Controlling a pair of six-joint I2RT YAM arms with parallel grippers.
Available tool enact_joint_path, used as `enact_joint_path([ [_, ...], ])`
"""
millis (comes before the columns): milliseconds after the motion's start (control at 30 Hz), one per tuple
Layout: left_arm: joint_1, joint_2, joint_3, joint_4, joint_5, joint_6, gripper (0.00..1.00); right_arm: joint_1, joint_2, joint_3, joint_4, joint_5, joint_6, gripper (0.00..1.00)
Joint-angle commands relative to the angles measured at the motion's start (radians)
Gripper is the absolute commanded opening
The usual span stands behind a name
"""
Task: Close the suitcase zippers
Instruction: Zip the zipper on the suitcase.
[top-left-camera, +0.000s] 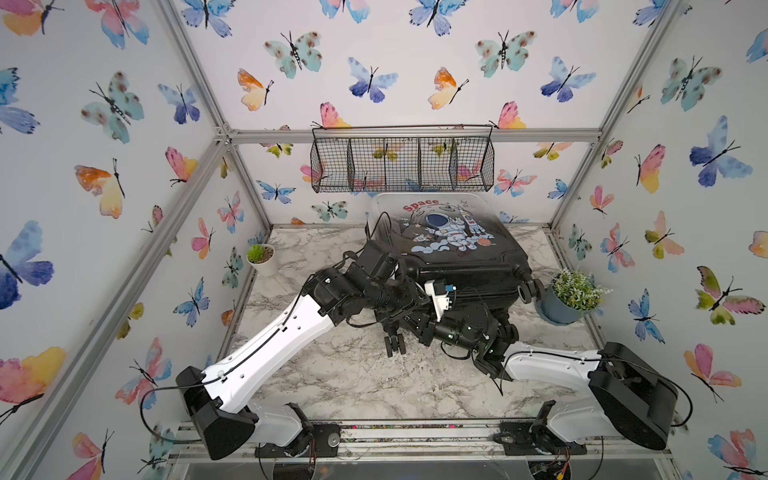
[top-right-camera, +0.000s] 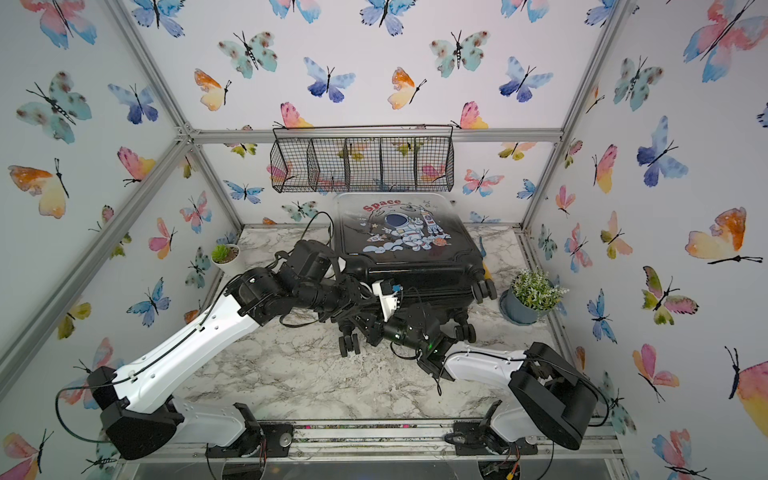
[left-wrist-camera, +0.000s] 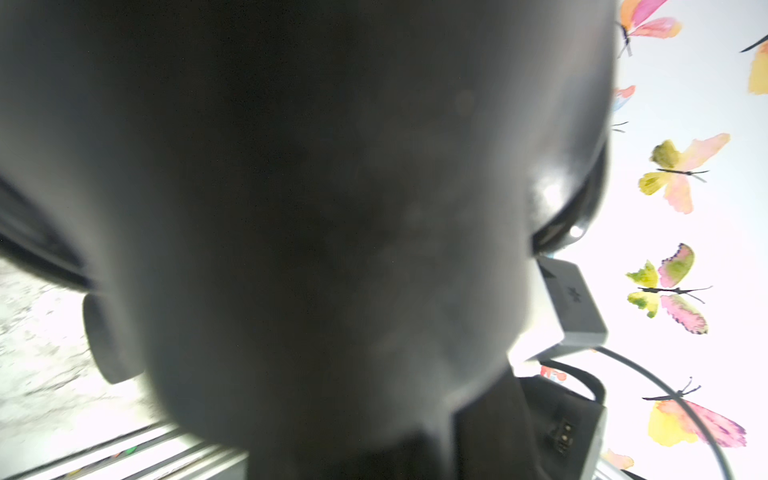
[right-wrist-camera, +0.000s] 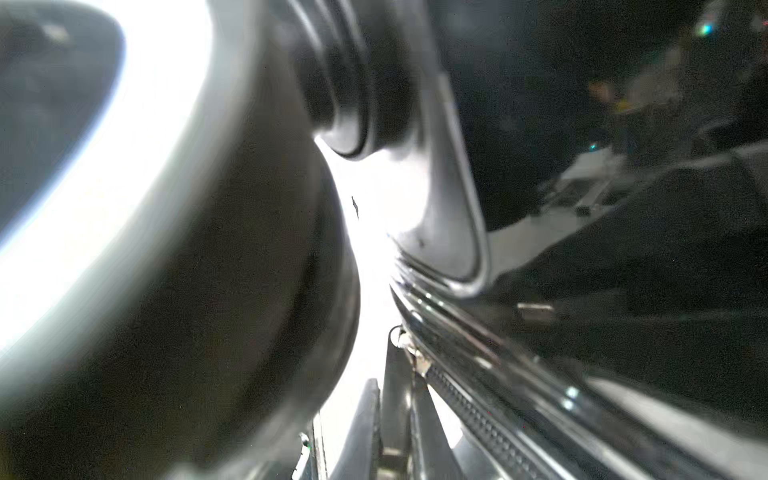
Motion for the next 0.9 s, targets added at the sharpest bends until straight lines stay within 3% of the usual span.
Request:
enact_joint_path([
  [0, -0.064, 0.004, -0.003, 0.4, 0.245, 0.077, 0.0, 0.014, -0.082, 0.082, 0.19, -0.101, -0.027, 0.02],
  [100, -0.057, -0.004, -0.009, 0.364, 0.223, 0.1, 0.0, 0.014, -0.169, 0.113, -0.1, -0.094, -0.155, 0.06],
  [167, -0.039, -0.012, -0.012, 0.332, 0.209, 0.121, 0.0, 0.014, -0.253, 0.126, -0.347, 0.005, -0.251, 0.12],
  [400, 0.018, -0.025, -0.056, 0.31, 0.229, 0.166, 0.0, 0.011, -0.387, 0.137, -0.893, 0.175, -0.41, 0.46],
  [467, 0.023, -0.017, -0.054, 0.305, 0.239, 0.177, 0.0, 0.008, -0.419, 0.149, -0.998, 0.215, -0.445, 0.56],
  [667, 0.031, 0.006, -0.102, 0.278, 0.247, 0.23, 0.0, -0.02, -0.493, 0.298, -1.298, 0.335, -0.485, 0.66],
  [833, 0.066, 0.017, -0.14, 0.172, 0.172, 0.329, 0.0, -0.145, -0.442, 0.473, -1.472, 0.321, -0.5, 0.71],
  [867, 0.066, 0.021, -0.132, 0.148, 0.141, 0.356, 0.04, -0.175, -0.432, 0.502, -1.499, 0.316, -0.491, 0.71],
])
